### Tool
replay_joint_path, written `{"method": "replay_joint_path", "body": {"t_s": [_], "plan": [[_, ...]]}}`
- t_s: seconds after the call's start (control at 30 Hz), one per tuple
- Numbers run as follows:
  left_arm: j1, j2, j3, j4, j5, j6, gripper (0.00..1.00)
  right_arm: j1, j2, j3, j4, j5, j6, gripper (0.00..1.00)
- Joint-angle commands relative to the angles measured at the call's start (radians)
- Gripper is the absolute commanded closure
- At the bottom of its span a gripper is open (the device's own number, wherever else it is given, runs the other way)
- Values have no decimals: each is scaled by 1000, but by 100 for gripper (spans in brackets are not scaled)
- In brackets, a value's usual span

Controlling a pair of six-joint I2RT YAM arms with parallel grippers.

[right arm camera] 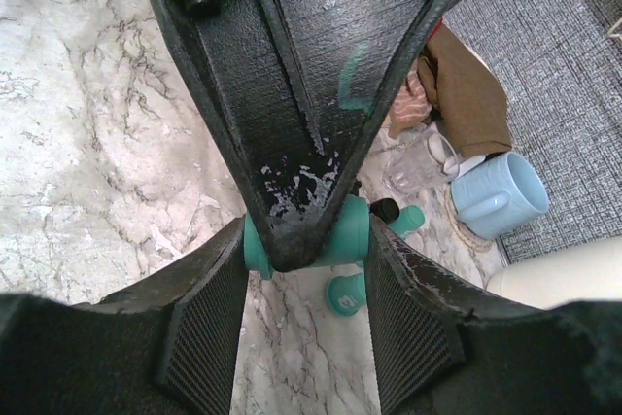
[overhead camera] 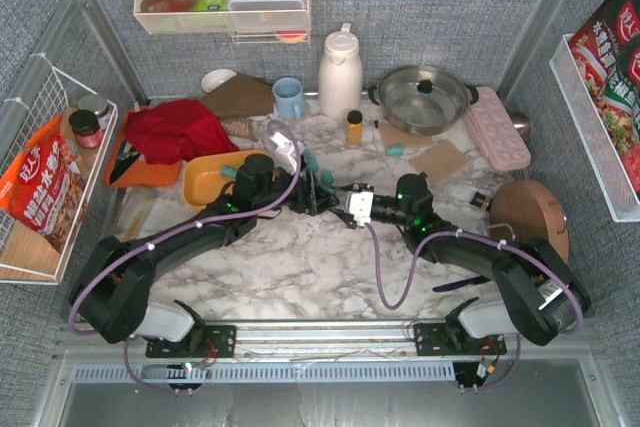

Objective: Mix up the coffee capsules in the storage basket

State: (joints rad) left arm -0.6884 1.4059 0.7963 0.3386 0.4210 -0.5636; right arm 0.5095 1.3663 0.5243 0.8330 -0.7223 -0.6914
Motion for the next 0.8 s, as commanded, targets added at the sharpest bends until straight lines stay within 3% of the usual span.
{"method": "replay_joint_path", "body": {"t_s": [0.0,0.77], "plan": [[-14,2,-5,90,-8,-16,26,3,-8,10,-7,-15,-17,61],[-57,5,-10,118,-47,28,58,7,-10,26,-27,-14,-2,59]]}}
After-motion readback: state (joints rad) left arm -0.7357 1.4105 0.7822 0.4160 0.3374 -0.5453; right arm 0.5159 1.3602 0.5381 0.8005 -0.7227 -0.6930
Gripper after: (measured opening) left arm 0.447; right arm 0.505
